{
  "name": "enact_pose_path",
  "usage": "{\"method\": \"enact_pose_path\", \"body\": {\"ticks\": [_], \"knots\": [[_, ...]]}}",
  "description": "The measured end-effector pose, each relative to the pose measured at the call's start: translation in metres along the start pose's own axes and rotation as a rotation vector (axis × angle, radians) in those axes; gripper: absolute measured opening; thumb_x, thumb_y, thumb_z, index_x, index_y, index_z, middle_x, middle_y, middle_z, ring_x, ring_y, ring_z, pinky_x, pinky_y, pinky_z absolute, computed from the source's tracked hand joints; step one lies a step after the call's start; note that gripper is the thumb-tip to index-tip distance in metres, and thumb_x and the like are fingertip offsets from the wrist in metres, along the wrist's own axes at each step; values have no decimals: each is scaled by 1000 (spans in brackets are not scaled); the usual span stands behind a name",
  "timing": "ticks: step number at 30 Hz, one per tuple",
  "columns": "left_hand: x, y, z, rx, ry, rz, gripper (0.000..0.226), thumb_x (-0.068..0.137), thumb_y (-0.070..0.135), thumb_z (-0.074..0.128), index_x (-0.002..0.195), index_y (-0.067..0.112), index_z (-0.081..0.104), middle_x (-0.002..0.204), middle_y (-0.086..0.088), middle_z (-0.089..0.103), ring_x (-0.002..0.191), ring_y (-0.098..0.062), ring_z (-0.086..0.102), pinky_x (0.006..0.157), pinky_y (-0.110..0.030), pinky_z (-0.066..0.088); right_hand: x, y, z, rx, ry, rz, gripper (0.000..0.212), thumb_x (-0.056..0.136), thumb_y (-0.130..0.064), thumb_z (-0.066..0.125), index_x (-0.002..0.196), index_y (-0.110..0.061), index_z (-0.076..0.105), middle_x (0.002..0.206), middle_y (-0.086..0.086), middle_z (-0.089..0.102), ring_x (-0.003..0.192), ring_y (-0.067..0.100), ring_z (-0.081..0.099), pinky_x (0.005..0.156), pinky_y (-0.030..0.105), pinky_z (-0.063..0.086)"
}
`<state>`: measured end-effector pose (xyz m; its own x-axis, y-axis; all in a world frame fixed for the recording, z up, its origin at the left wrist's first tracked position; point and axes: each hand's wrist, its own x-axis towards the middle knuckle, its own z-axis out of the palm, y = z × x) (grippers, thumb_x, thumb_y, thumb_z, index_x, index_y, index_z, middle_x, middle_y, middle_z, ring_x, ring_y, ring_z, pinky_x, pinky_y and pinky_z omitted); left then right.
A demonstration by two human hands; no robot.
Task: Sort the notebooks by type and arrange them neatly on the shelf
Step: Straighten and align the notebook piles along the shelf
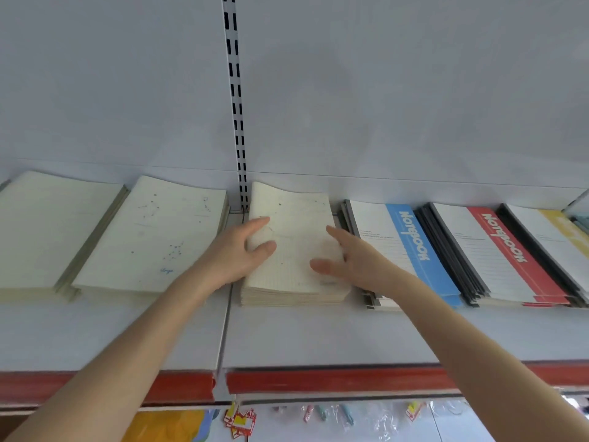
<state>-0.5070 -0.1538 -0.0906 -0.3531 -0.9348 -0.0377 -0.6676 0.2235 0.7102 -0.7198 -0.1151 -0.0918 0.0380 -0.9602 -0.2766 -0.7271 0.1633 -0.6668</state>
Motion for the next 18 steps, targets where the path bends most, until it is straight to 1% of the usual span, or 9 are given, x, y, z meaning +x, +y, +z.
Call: {"method": "enact_pose_path", "body": {"ticks": [2,5,8,9,10,11,12,14,18], "knots": [[-25,-4,-4,48,-101,22,69,82,41,65,142,29,33,148,11,33,135,-7,31,104,-18,22,-24,4,5,-90,-61,-15,83,80,-41,69,146,-28,21,148,-2,32,130,16,38,104,29,34],[-49,-9,-3,63,-213,-10,89,72,39,75,144,37,22,147,12,32,134,-7,32,107,-22,26,-35,8,16,-176,-51,-43,80,82,-29,68,146,-27,21,142,1,37,105,16,48,84,20,37],[-52,-11,4,73,-202,-8,86,79,36,69,146,34,15,147,8,33,131,-7,35,101,-17,26,-37,6,20,-142,-1,-38,73,86,-23,65,146,-24,24,141,3,39,113,18,46,84,17,34],[-52,-10,5,80,-201,-6,82,83,36,64,147,32,13,142,7,41,123,-6,43,98,-17,30,-37,5,20,-137,-2,-33,72,86,-23,64,146,-24,24,141,3,40,115,18,45,84,18,34],[-51,-10,6,87,-203,-6,77,87,36,59,147,31,12,127,3,55,107,-6,52,89,-16,37,-37,5,20,-142,-7,-30,71,87,-23,63,146,-24,23,141,3,40,116,19,45,85,18,34],[-51,-10,7,95,-207,-10,73,90,35,55,148,30,10,101,0,62,88,-7,56,77,-15,40,-37,3,19,-159,-15,-32,71,88,-23,62,147,-23,22,141,3,40,118,19,45,86,19,35],[-51,-9,7,103,-209,-14,70,93,33,51,148,30,9,81,0,57,72,-8,54,67,-15,39,-37,2,19,-179,-20,-36,70,89,-23,60,147,-23,21,142,2,39,118,19,45,87,19,34],[-53,-7,8,133,-217,-13,67,96,30,47,148,27,5,67,5,47,60,-5,46,60,-14,38,-38,0,20,-207,-26,-32,68,91,-24,58,147,-24,20,143,1,39,113,18,47,85,19,35],[-53,-6,9,269,-225,49,68,98,29,42,149,20,-3,83,-3,54,75,-14,53,78,-24,45,-39,1,20,-185,-13,-20,66,90,-25,59,146,-25,24,130,1,49,94,12,45,80,22,36]]}}
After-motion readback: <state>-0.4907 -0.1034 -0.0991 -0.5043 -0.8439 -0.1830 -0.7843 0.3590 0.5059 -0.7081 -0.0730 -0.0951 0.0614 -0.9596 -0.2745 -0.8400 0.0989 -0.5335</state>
